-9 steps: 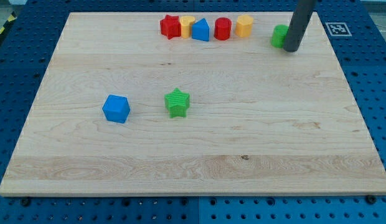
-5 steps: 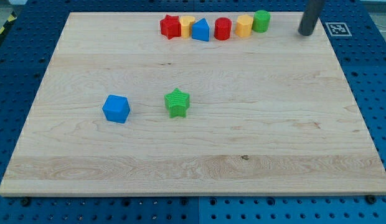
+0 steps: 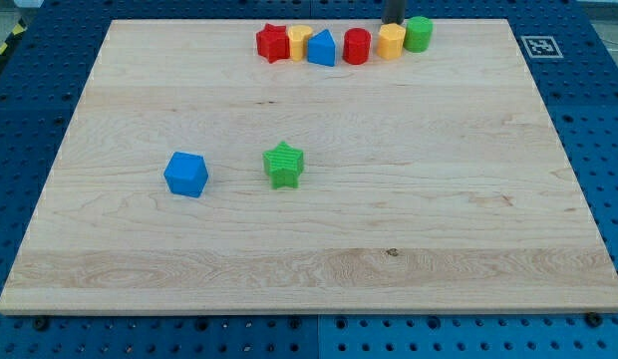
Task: Touch the bottom side of the yellow hexagon
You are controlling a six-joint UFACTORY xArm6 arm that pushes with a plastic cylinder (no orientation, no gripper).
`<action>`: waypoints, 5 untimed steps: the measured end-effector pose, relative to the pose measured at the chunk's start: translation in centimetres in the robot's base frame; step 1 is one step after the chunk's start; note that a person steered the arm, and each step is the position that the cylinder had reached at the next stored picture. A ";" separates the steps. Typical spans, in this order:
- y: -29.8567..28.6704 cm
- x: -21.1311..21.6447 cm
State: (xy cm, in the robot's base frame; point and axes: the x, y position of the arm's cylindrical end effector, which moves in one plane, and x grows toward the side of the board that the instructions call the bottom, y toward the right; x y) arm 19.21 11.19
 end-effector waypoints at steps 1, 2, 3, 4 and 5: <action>-0.3 0.6; -0.3 1.6; -0.3 1.9; 0.3 1.9; 0.7 1.9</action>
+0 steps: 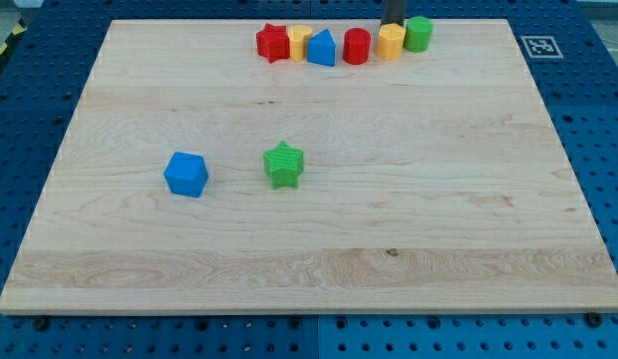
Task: Touch the bottom side of the yellow hexagon
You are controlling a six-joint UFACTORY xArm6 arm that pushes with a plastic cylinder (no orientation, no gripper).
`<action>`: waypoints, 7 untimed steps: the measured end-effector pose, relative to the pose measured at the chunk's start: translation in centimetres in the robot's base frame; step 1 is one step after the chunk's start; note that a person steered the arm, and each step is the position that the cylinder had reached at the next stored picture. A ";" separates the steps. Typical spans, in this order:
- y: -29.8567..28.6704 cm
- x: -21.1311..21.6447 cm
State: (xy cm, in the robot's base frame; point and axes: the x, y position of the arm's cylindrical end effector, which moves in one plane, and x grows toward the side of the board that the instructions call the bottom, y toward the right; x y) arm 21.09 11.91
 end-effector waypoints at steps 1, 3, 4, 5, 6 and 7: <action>0.0 -1.0; 6.6 0.5; 7.6 5.5; 5.5 8.2; 1.0 8.1; -2.5 7.7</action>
